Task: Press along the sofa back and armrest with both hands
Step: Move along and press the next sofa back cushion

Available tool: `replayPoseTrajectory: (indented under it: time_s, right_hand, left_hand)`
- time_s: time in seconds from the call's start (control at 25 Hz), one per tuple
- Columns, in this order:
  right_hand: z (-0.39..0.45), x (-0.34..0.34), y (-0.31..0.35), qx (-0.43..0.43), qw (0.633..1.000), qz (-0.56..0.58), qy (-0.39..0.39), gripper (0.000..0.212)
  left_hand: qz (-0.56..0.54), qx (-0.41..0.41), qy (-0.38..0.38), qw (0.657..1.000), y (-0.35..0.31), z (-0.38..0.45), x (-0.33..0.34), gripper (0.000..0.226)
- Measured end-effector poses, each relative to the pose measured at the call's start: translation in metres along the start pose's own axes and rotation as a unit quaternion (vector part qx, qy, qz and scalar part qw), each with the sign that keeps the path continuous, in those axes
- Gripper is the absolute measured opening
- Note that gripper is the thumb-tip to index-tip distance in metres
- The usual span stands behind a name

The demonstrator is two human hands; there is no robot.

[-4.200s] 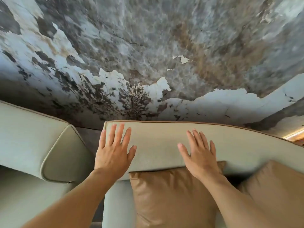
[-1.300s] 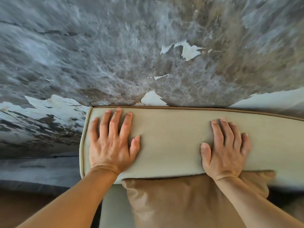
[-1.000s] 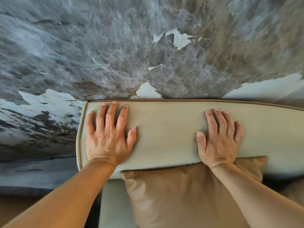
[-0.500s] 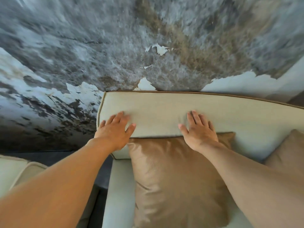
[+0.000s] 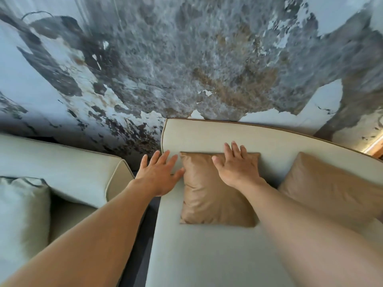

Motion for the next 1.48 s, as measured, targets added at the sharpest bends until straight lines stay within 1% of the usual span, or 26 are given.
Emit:
replayPoseTrajectory:
  time_s: [0.16, 0.24, 0.36, 0.52, 0.64, 0.8, 0.96, 1.16, 1.36, 1.48]
  right_hand:
    - [-0.066, -0.015, 0.038, 0.000, 1.000, 0.003, -0.022, 0.069]
    - [-0.100, -0.010, 0.067, -0.005, 0.999, -0.002, -0.035, 0.069]
    - [-0.151, 0.015, 0.116, -0.012, 0.999, -0.006, -0.044, 0.068]
    - [-0.225, 0.061, 0.192, -0.021, 0.998, -0.006, -0.056, 0.067]
    - [-0.272, 0.090, 0.257, -0.033, 0.996, -0.029, -0.072, 0.068]
    - [-0.305, 0.111, 0.318, -0.050, 0.992, -0.070, -0.091, 0.069]
    - [-0.313, 0.121, 0.362, -0.072, 0.988, -0.078, -0.108, 0.070]
    - [-0.295, 0.152, 0.388, -0.087, 0.989, -0.067, -0.094, 0.070]
    - [-0.242, 0.183, 0.400, -0.095, 0.992, -0.039, -0.074, 0.069]
    - [-0.195, 0.192, 0.399, -0.096, 0.992, -0.019, -0.073, 0.068]
  left_hand:
    - [0.005, -0.007, -0.047, 0.999, 0.026, -0.059, -0.027, 0.072]
    - [0.005, -0.012, -0.074, 0.997, 0.053, -0.092, -0.035, 0.072]
    - [0.000, -0.010, -0.101, 0.995, 0.100, -0.144, -0.033, 0.071]
    - [-0.013, -0.012, -0.131, 0.991, 0.183, -0.224, -0.012, 0.072]
    - [-0.016, -0.029, -0.145, 0.989, 0.255, -0.282, 0.002, 0.071]
    - [-0.031, -0.059, -0.178, 0.982, 0.326, -0.325, 0.001, 0.069]
    - [-0.040, -0.085, -0.177, 0.980, 0.376, -0.349, 0.013, 0.066]
    - [-0.035, -0.100, -0.157, 0.982, 0.409, -0.351, 0.029, 0.066]
    - [-0.006, -0.114, -0.140, 0.984, 0.435, -0.316, 0.039, 0.065]
    - [0.018, -0.115, -0.136, 0.984, 0.443, -0.274, 0.039, 0.065]
Point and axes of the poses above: each hand's wrist, its own z-axis towards the middle knuckle, its own x-axis out of the palm, y = z × x, the point moved 8 cm from there along z, towards the middle knuckle, and after that the axes turned 15 degrees about z, right-handed, at the moved point
